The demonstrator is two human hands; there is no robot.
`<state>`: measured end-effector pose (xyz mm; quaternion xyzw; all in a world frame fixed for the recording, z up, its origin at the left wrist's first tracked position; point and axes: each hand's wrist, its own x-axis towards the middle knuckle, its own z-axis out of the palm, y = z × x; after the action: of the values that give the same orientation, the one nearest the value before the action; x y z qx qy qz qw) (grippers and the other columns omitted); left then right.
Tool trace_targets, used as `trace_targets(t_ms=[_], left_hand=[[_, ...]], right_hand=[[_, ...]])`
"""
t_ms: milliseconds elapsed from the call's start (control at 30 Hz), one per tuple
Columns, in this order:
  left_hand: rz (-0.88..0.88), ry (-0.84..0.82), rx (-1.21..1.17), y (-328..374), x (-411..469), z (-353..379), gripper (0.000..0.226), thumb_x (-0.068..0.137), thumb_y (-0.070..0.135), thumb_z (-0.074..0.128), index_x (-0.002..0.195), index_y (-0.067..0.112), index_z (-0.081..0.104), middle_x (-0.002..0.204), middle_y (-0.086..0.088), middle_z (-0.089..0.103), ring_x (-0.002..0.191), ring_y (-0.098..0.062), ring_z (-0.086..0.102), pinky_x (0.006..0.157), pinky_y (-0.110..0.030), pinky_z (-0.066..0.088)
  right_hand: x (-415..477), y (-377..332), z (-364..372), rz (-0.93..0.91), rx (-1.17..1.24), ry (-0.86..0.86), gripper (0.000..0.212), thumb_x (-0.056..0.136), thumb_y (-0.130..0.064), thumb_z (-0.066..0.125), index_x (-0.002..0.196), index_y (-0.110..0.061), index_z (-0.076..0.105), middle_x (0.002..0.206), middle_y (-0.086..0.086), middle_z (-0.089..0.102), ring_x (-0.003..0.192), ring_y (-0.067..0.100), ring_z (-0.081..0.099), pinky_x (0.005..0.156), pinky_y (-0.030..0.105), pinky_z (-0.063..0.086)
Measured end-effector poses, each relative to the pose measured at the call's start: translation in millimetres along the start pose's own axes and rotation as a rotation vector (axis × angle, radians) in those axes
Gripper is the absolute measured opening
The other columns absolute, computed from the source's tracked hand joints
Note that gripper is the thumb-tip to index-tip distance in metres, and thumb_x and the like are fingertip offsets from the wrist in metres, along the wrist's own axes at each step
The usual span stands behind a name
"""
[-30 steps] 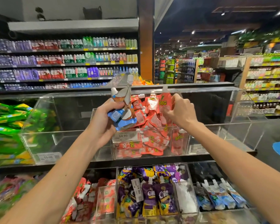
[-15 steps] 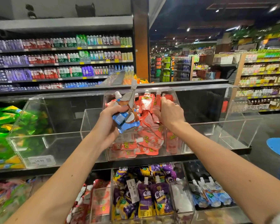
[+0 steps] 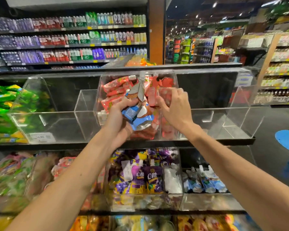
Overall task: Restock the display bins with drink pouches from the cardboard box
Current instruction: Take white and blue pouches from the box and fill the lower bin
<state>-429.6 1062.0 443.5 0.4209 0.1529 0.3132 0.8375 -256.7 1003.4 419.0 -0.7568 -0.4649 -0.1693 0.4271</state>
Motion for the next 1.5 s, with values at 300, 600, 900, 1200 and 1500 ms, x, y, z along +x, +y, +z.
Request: trace_targets(t_ms=[300, 600, 900, 1200, 1500], left_hand=[[-0.11, 0.026, 0.062, -127, -15, 39, 0.014, 0.095, 0.007, 0.05, 0.094, 0.004, 0.063, 0.084, -0.01, 0.061, 0.078, -0.021, 0.062, 0.059, -0.027, 0.059], [-0.479, -0.039, 0.238, -274, -59, 22, 0.023, 0.097, 0.018, 0.056, 0.095, 0.018, 0.079, 0.107, -0.011, 0.075, 0.091, -0.022, 0.072, 0.073, -0.031, 0.058], [-0.308, 0.02, 0.773, -330, -40, 35, 0.042, 0.103, 0.051, 0.041, 0.126, 0.022, 0.062, 0.111, 0.01, 0.065, 0.091, 0.002, 0.066, 0.084, -0.028, 0.056], [-0.285, 0.327, 0.547, -365, 14, 78, 0.031, 0.101, 0.024, 0.054, 0.128, 0.038, 0.055, 0.1, 0.006, 0.069, 0.086, -0.021, 0.062, 0.063, -0.029, 0.05], [-0.224, 0.572, 1.183, -363, 69, 38, 0.023, 0.092, 0.022, 0.063, 0.114, 0.031, 0.059, 0.116, -0.003, 0.068, 0.113, -0.028, 0.061, 0.099, -0.04, 0.048]], right_hand=[[-126, 35, -17, 0.699, 1.021, -0.174, 0.047, 0.092, -0.06, 0.055, 0.106, -0.017, 0.069, 0.097, 0.003, 0.075, 0.099, 0.028, 0.069, 0.078, 0.036, 0.057], [-264, 100, -53, 1.108, 0.684, -0.019, 0.017, 0.102, -0.021, 0.052, 0.095, -0.009, 0.062, 0.089, 0.011, 0.066, 0.071, 0.009, 0.065, 0.055, 0.017, 0.048], [-262, 169, -74, 1.172, 0.64, -0.021, 0.017, 0.1, -0.02, 0.055, 0.111, -0.009, 0.061, 0.1, 0.006, 0.069, 0.079, 0.01, 0.065, 0.059, 0.019, 0.048], [-199, 270, -68, 1.041, 0.75, -0.413, 0.017, 0.085, -0.018, 0.077, 0.093, -0.008, 0.065, 0.075, 0.001, 0.067, 0.06, 0.004, 0.065, 0.054, 0.021, 0.053], [-149, 306, -20, 1.087, 0.645, -0.594, 0.014, 0.088, -0.011, 0.069, 0.08, -0.014, 0.058, 0.08, 0.009, 0.062, 0.071, 0.022, 0.057, 0.065, 0.033, 0.044]])
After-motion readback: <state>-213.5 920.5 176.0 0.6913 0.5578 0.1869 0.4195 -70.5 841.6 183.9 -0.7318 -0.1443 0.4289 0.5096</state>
